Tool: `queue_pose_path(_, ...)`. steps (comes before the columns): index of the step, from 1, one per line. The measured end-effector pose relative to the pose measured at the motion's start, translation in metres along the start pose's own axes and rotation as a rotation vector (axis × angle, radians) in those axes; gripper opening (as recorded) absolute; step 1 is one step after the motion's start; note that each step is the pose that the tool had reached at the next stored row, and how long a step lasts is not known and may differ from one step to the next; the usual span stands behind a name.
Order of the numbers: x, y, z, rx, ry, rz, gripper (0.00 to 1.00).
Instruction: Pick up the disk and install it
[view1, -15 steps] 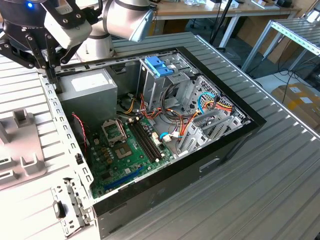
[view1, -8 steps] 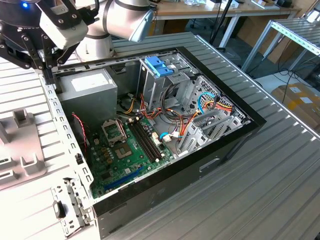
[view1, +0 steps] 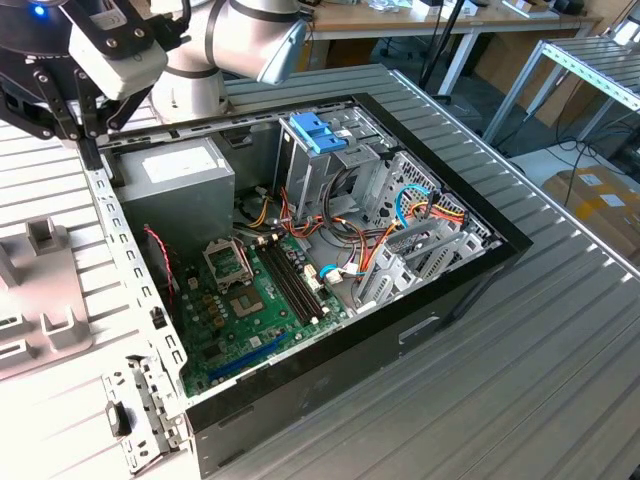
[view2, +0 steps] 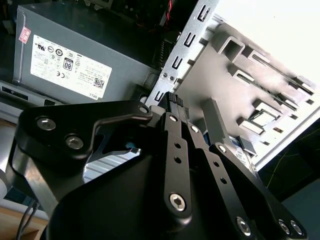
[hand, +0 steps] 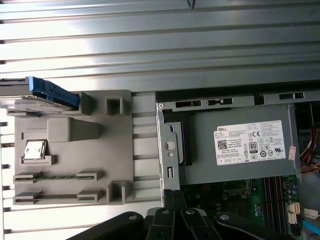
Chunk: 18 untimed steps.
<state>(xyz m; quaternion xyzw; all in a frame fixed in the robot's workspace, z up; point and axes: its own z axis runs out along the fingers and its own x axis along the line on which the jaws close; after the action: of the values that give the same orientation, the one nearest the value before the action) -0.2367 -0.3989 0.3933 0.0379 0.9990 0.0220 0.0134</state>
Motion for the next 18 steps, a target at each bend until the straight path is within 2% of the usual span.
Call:
queue_pose_path(9,0.0066,-0.0005,-0.0002,0.0000,0.0000,0.000,0.11)
queue_pose_path(18,0.0083,-0.0006,-0.0003,0.0001,0.0000,0.000,0.11)
